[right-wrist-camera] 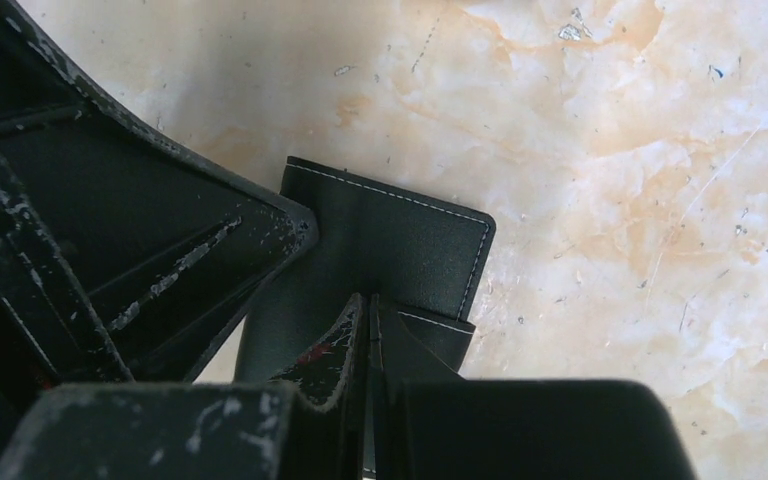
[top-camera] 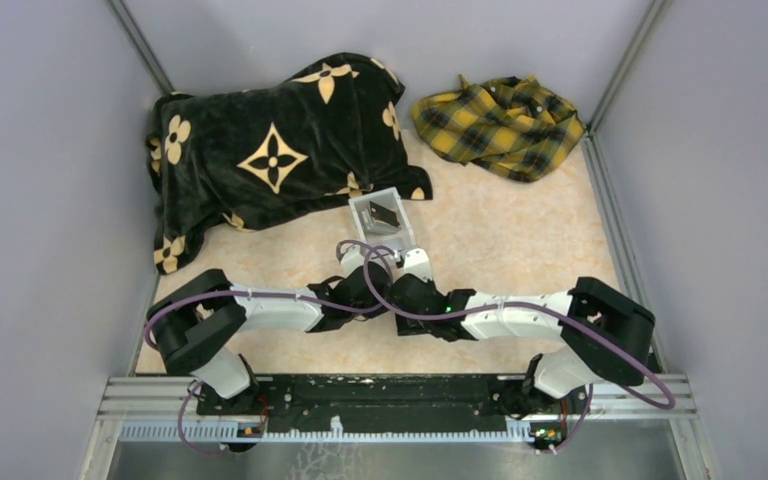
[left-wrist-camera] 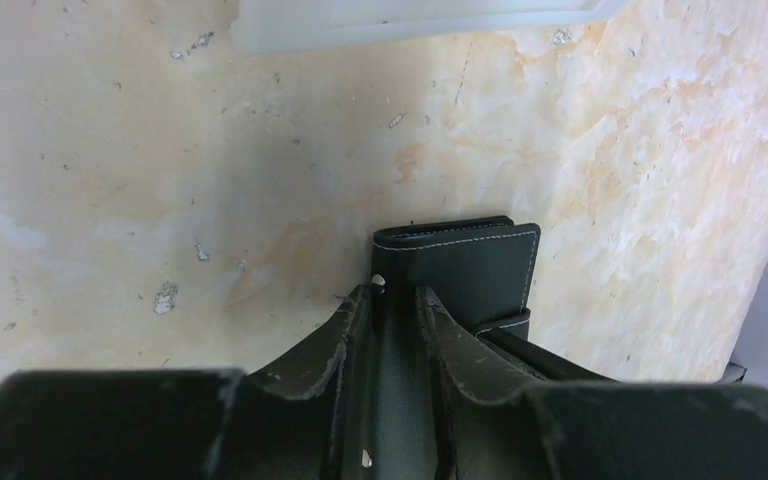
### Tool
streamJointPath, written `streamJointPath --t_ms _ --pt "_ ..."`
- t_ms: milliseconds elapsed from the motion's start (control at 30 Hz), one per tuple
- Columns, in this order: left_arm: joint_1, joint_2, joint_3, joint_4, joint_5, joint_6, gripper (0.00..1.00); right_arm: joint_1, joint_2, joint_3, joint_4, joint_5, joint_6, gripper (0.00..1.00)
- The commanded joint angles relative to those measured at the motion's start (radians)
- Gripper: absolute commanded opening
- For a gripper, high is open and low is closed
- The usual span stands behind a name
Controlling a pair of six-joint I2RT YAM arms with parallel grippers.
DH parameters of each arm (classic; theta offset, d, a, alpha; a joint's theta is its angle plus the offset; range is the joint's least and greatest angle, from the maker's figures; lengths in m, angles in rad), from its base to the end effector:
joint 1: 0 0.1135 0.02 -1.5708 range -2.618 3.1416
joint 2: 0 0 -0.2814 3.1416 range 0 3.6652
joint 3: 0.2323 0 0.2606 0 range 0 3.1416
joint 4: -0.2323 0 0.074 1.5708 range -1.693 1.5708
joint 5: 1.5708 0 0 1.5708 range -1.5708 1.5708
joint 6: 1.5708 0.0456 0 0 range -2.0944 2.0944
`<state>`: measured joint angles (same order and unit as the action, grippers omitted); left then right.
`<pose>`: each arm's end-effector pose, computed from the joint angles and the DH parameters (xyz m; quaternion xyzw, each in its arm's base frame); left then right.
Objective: Put the credit cards into the card holder
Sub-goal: Close the card holder at the center of the board.
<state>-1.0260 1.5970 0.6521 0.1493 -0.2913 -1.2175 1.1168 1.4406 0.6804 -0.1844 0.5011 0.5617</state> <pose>0.1703 -0.2557 0.1404 -0.1422 0.9066 -0.2786 0.2834 0.1405 0.2379 0.1689 -0.1791 0.9073 0.0645 0.3749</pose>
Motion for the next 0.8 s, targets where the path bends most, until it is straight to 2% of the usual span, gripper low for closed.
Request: streamJointPath --t_ms 0,367,767 --pt "-0.014 0.044 -0.035 -0.132 0.055 -0.003 0.28 0.017 -0.025 -0.072 -0.005 -0.015 0.061 0.00" --pt "-0.025 0.045 -0.026 -0.159 0.054 -0.023 0.27 0.055 -0.070 -0.196 0.060 0.078 0.202 0.00" --pt "-0.038 0.045 -0.008 -0.195 0.044 -0.038 0.27 0.060 -0.136 -0.376 0.174 0.094 0.457 0.00"
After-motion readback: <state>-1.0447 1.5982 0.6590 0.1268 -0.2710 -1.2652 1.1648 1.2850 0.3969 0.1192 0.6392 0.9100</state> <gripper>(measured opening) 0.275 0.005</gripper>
